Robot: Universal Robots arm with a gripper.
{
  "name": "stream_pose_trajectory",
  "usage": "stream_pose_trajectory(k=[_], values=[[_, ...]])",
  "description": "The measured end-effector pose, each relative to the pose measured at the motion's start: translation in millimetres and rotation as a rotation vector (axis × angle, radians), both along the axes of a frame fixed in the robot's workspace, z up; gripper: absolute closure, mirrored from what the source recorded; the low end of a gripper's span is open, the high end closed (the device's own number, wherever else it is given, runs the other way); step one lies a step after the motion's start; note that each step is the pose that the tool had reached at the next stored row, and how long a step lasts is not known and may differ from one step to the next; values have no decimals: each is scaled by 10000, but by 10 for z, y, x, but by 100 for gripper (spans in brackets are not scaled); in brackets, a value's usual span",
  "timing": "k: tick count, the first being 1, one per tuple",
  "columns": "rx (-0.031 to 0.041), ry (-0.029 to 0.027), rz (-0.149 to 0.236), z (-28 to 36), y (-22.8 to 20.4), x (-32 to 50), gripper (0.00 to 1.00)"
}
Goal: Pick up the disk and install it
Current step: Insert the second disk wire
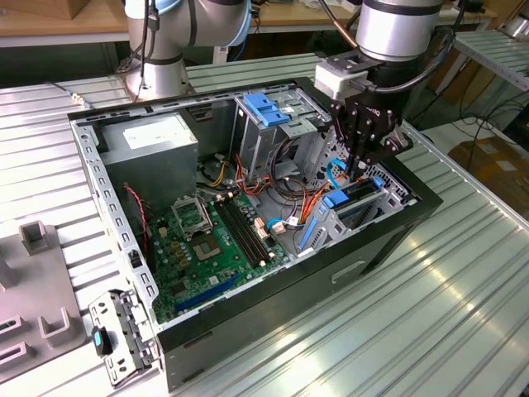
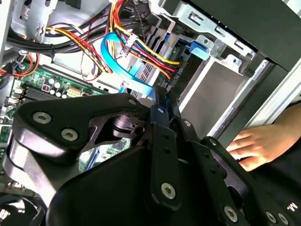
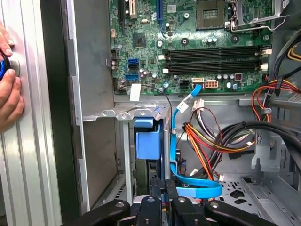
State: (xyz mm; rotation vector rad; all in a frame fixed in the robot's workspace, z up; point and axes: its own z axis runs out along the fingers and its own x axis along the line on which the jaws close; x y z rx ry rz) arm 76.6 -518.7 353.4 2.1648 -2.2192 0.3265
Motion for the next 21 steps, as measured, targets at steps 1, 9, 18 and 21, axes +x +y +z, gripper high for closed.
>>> stream_pose_trajectory(k=[1,9,18,21], values=[[17,-64,0,-6,-9,-4,84],[291,-477,-1,-36,-73,-52,84],[581,-518,-8,-72,-150,-65,84],[681,-519,-11,-79,-159,-65,84]])
